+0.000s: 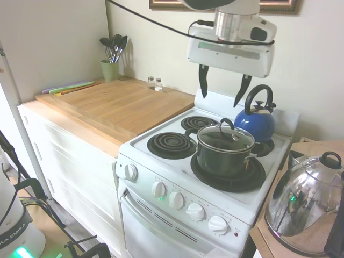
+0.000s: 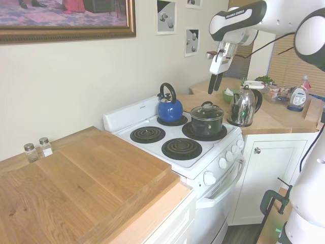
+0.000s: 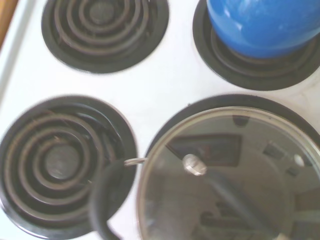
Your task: Uncover the lid of the pot
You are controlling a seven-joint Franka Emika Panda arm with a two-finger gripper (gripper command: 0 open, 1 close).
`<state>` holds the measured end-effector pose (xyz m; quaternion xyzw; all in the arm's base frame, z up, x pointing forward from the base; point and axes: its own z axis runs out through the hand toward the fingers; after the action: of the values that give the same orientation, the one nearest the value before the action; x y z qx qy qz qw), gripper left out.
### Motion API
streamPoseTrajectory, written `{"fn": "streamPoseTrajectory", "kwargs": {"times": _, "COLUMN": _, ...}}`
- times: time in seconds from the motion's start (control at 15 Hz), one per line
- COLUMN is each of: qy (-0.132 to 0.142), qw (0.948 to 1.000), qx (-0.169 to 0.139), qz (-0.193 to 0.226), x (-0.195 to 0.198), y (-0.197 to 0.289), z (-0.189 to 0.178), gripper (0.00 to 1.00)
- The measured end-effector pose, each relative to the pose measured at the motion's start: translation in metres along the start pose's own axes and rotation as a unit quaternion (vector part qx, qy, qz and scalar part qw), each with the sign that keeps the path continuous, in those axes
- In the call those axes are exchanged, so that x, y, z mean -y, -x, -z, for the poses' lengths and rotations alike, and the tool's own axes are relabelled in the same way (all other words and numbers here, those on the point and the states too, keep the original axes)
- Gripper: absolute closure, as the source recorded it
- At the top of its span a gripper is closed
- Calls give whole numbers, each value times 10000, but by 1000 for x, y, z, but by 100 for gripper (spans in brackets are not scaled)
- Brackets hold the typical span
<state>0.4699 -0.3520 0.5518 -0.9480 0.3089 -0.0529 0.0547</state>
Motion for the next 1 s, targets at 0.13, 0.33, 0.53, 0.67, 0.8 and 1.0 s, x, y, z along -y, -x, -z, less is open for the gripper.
{"fn": "streamPoseTrajectory", "kwargs": {"times": 0.13, "qy": 151, "qw": 9997, "qx": 139, "qz": 95, "x": 2, "y": -21, "z": -24, "gripper": 0}}
{"fn": "streamPoseTrajectory", "kwargs": {"times": 0.33, "qy": 260, "qw": 9992, "qx": 208, "qz": 206, "x": -3, "y": -32, "z": -44, "gripper": 100}}
{"fn": "streamPoseTrajectory", "kwargs": {"times": 0.53, "qy": 481, "qw": 9981, "qx": 108, "qz": 368, "x": 3, "y": -35, "z": -50, "gripper": 100}}
{"fn": "streamPoseTrajectory", "kwargs": {"times": 0.67, "qy": 636, "qw": 9967, "qx": 45, "qz": 506, "x": 11, "y": -36, "z": -60, "gripper": 100}}
{"fn": "streamPoseTrajectory", "kwargs": {"times": 0.8, "qy": 713, "qw": 9957, "qx": 4, "qz": 587, "x": 14, "y": -35, "z": -70, "gripper": 100}}
{"fn": "streamPoseTrajectory", "kwargs": {"times": 1.0, "qy": 799, "qw": 9949, "qx": -55, "qz": 618, "x": 13, "y": -34, "z": -72, "gripper": 100}}
